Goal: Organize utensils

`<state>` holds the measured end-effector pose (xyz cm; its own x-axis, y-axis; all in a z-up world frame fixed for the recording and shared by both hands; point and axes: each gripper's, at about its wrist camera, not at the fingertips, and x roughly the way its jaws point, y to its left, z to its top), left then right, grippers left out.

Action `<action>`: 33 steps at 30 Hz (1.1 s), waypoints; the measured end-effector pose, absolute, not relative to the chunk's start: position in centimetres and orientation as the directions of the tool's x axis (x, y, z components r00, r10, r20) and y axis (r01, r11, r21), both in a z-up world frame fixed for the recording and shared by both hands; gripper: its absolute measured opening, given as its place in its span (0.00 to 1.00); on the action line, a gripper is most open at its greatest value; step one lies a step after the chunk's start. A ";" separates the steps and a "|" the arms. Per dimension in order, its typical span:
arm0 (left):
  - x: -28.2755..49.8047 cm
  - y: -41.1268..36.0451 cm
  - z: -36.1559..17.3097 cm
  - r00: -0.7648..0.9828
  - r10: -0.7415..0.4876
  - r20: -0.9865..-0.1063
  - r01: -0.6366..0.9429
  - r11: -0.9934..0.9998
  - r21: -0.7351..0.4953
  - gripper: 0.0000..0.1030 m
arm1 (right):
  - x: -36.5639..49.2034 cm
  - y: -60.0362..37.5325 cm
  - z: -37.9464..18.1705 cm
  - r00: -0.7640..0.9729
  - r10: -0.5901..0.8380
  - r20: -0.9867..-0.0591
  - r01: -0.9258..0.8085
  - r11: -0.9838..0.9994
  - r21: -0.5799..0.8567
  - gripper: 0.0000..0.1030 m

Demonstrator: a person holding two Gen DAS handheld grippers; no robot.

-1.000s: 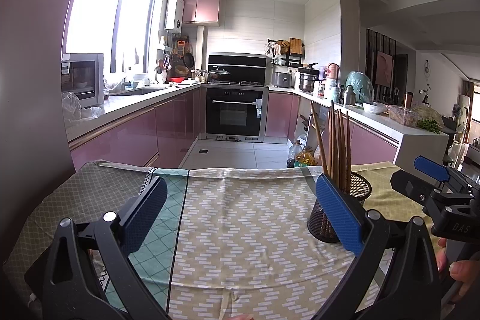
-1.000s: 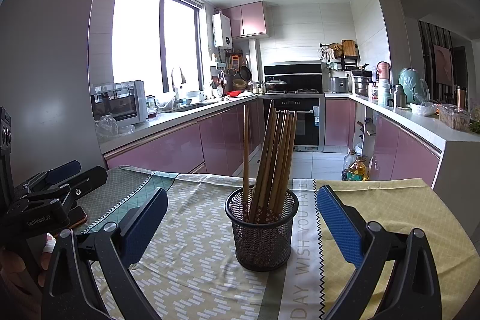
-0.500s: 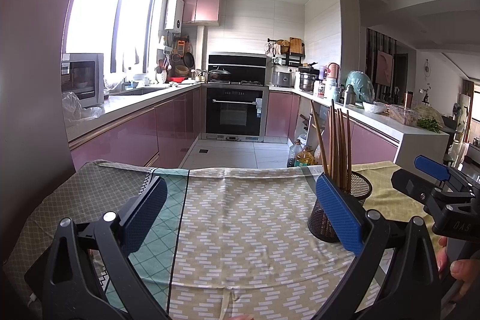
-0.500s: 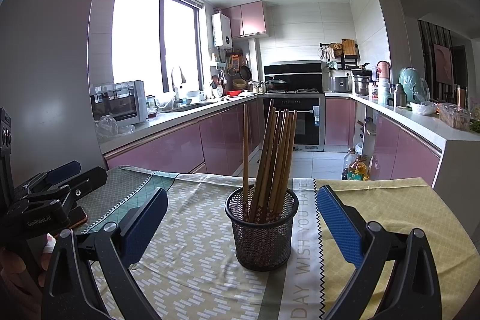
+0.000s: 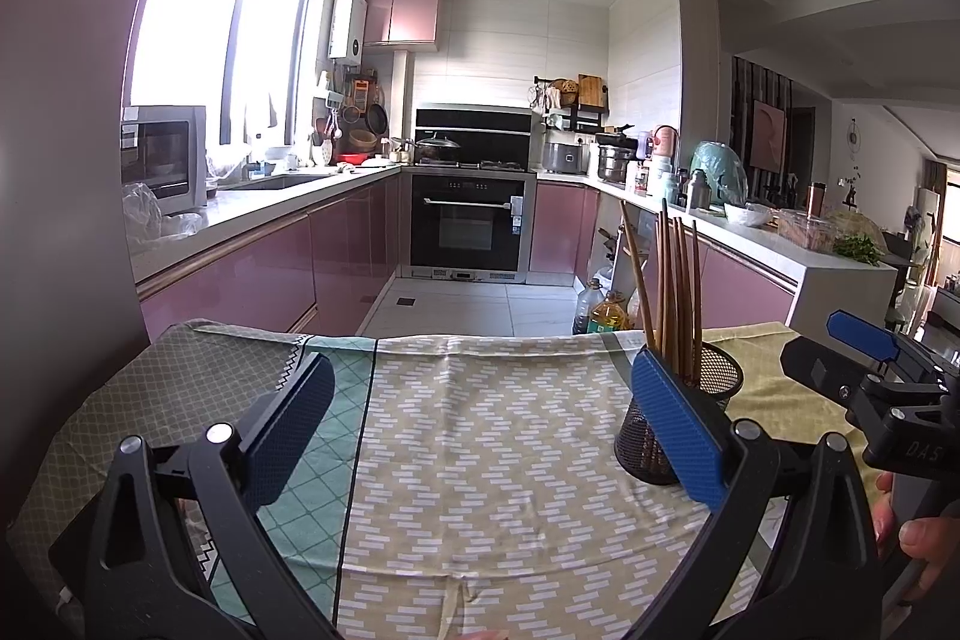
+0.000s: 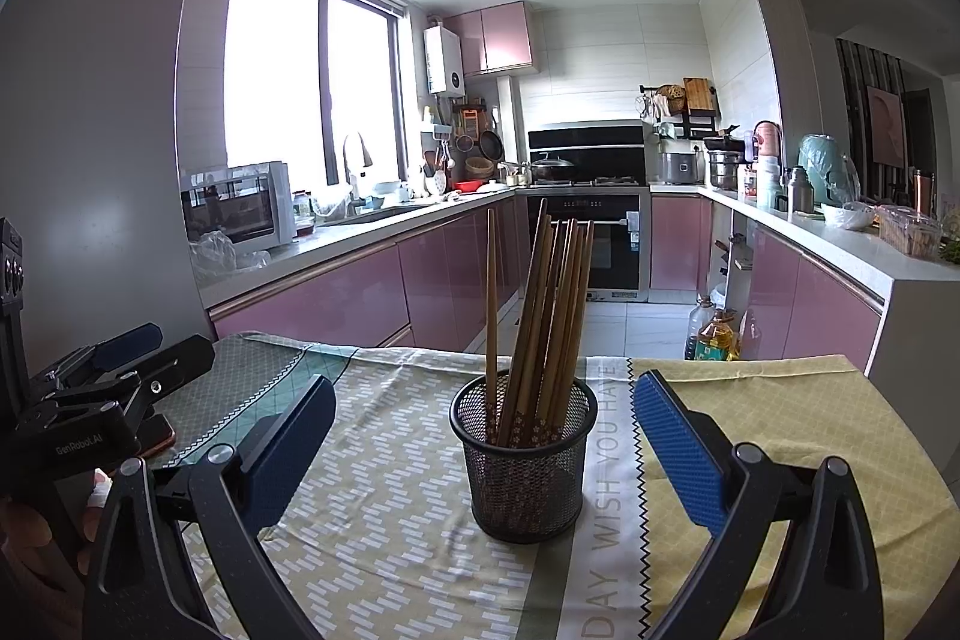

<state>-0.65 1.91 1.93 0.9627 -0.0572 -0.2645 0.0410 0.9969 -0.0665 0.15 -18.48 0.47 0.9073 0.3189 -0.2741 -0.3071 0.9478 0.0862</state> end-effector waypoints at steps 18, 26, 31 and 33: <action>-0.7 1.9 1.9 0.963 -0.056 -0.265 0.040 0.997 -0.066 0.95 | 0.2 -18.5 0.4 0.907 0.319 -0.275 -0.307 0.948 0.088 0.94; -0.7 1.9 1.9 0.962 -0.057 -0.267 0.041 0.997 -0.066 0.95 | 0.2 -18.5 0.5 0.907 0.319 -0.274 -0.307 0.948 0.089 0.94; -0.7 1.7 1.6 0.964 -0.047 -0.261 0.033 0.998 -0.058 0.95 | 0.2 -18.3 0.2 0.906 0.318 -0.280 -0.305 0.948 0.091 0.94; -0.8 1.7 1.3 0.964 -0.045 -0.261 0.030 0.998 -0.062 0.95 | 0.2 -18.3 0.1 0.906 0.317 -0.280 -0.304 0.948 0.089 0.94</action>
